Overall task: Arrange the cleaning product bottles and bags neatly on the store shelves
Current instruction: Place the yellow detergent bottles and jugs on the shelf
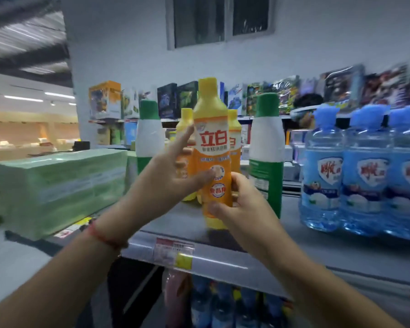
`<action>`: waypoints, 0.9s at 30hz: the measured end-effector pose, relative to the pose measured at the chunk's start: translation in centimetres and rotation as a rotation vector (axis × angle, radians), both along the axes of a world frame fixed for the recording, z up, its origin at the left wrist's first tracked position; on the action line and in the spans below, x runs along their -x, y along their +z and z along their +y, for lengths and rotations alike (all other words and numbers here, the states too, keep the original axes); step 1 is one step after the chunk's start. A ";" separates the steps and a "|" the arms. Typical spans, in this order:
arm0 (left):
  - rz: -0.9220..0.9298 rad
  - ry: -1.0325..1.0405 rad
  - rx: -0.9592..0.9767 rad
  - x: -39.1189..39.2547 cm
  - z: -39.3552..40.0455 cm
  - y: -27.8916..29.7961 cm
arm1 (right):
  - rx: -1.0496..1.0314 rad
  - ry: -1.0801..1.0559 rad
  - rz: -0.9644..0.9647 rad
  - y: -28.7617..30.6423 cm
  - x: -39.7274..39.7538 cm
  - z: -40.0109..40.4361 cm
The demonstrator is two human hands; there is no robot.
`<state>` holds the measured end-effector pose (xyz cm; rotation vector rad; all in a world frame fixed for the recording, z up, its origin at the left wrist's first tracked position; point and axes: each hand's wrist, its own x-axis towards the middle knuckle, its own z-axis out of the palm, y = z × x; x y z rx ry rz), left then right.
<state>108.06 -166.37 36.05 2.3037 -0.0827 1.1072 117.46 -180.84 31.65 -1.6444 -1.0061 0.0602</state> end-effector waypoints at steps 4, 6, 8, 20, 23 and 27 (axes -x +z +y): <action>0.007 0.206 -0.411 -3.6 2.7 0.3 | 0.144 -0.286 -0.015 -0.1 -2.2 3.7; 0.010 0.294 -0.523 -5.4 3.4 0.3 | 0.223 -0.385 0.011 0.2 -3.3 5.2; 0.047 0.344 -0.579 -7.0 3.7 0.4 | 0.258 -0.455 0.088 0.9 -3.8 6.2; 0.096 0.513 -0.738 -11.0 4.8 -0.6 | 0.178 -0.556 0.202 0.9 -5.3 9.4; 0.092 0.500 -0.728 -10.9 5.0 -0.9 | 0.129 -0.561 0.268 0.7 -5.3 9.5; 0.160 0.504 -0.714 -9.6 4.3 -1.1 | 0.295 -0.489 0.250 0.4 -4.8 9.1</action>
